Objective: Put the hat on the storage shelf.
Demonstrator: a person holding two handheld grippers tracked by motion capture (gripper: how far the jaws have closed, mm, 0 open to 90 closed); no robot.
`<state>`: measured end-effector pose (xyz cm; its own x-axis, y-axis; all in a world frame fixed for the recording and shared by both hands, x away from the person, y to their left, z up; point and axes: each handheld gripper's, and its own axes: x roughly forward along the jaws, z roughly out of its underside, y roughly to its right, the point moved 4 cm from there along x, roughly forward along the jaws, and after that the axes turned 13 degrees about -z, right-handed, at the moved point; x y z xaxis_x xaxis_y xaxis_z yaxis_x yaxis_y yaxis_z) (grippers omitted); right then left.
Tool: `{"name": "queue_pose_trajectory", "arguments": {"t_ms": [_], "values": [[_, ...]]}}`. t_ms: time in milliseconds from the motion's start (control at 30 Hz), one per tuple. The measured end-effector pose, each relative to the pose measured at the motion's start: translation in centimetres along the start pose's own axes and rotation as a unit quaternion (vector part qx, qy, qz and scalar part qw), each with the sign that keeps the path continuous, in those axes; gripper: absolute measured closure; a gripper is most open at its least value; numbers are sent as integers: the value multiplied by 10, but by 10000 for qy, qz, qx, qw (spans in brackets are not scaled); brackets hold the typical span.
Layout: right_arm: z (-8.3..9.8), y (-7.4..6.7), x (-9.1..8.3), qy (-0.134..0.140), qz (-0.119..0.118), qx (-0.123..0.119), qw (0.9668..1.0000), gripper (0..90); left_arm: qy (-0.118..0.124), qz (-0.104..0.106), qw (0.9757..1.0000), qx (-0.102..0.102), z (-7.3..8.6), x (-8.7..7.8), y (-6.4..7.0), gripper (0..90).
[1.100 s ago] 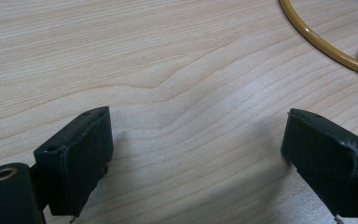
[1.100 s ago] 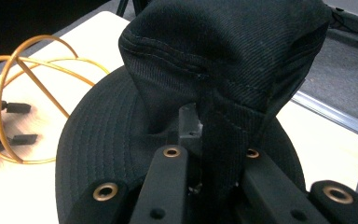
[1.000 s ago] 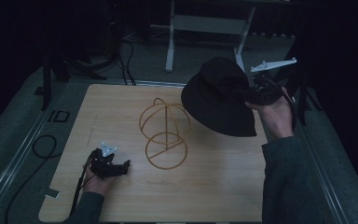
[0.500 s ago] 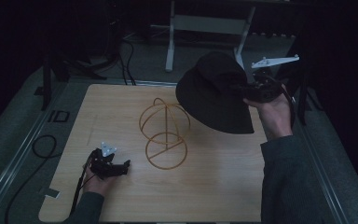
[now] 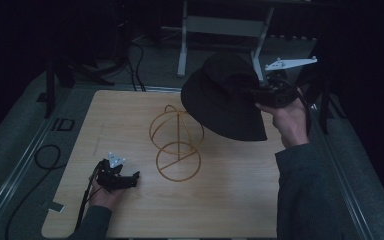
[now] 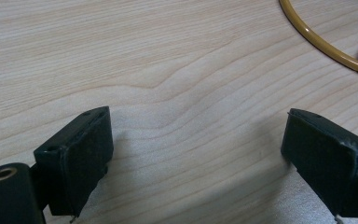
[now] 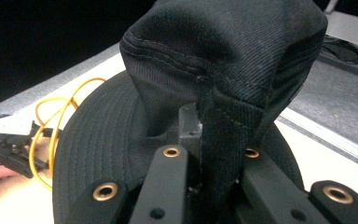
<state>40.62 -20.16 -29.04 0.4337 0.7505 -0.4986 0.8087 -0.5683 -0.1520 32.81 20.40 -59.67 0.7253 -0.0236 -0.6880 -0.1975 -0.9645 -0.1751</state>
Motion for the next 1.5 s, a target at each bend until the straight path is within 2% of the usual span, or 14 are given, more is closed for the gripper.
{"name": "queue_pose_trajectory", "arguments": {"t_ms": [233, 533, 867, 1067, 1233, 1500], "values": [[-4, -5, 2, 110, -116, -14, 9999, 877, 3, -1, 10000, -8, 0, 0, 0, 94], [-10, -20, 4, 140, -349, -240, 9990, 877, -7, 0, 10000, 15, 0, 0, 0, 94], [-15, -40, 11, 164, -688, -540, 9960, 877, -11, 1, 10000, 18, 0, 0, 0, 94], [-14, -48, 21, 46, -853, -672, 9941, 876, -8, 4, 10000, 12, 0, 0, 0, 94], [-11, -56, 30, -22, -1124, -748, 9908, 876, -9, 3, 10000, 13, 0, 0, 0, 94], [-2, -64, 43, -254, -1318, -839, 9874, 874, 5, 0, 10000, -17, 0, 0, 0, 94]]}}
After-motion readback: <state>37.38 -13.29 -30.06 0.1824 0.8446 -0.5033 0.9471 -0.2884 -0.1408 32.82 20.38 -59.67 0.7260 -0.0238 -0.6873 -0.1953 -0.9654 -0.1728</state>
